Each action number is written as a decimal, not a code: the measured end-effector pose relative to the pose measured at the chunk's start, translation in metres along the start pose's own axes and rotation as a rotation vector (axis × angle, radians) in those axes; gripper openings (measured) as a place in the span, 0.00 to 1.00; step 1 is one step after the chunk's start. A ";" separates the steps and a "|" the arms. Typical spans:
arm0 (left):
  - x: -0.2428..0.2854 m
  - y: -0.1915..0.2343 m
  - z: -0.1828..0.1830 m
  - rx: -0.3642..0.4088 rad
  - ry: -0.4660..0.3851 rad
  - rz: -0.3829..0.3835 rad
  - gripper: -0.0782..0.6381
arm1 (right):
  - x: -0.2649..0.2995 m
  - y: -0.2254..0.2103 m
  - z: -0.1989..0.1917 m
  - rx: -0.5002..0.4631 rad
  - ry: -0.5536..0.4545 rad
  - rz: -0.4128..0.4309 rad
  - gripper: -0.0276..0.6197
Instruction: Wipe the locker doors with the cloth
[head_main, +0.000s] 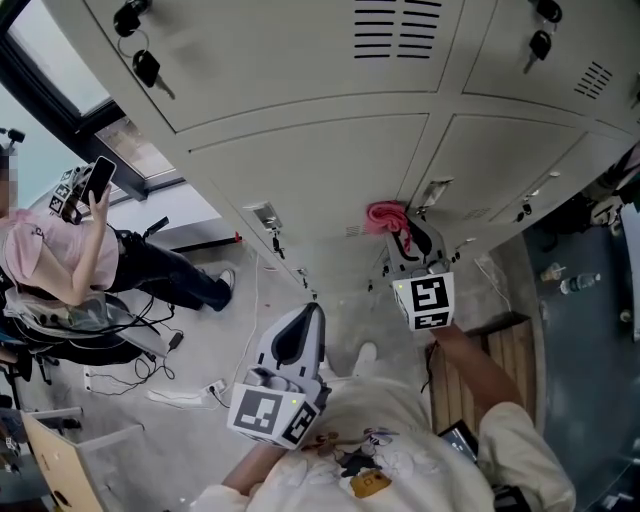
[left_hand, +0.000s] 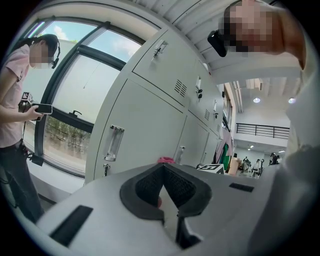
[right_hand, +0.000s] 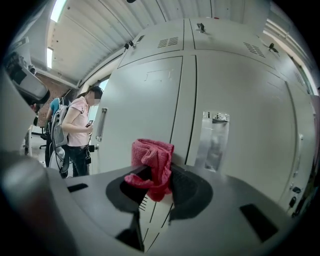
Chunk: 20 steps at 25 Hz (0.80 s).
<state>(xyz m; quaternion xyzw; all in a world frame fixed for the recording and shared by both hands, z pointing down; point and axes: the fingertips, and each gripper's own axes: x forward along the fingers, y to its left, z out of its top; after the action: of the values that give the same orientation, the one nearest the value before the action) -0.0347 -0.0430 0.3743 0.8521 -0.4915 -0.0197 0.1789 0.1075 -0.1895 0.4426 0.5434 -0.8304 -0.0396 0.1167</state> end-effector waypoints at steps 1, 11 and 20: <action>0.000 0.000 -0.001 -0.002 0.001 0.000 0.12 | -0.001 -0.003 -0.002 0.004 0.004 -0.007 0.21; -0.006 0.001 -0.007 -0.025 0.001 0.023 0.12 | -0.008 0.012 -0.005 0.008 -0.006 0.025 0.20; -0.022 0.015 -0.006 -0.034 -0.016 0.092 0.12 | 0.008 0.096 -0.010 -0.046 -0.026 0.221 0.20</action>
<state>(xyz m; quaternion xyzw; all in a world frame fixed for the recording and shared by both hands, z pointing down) -0.0576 -0.0296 0.3815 0.8252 -0.5312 -0.0267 0.1901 0.0212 -0.1569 0.4719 0.4451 -0.8856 -0.0525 0.1217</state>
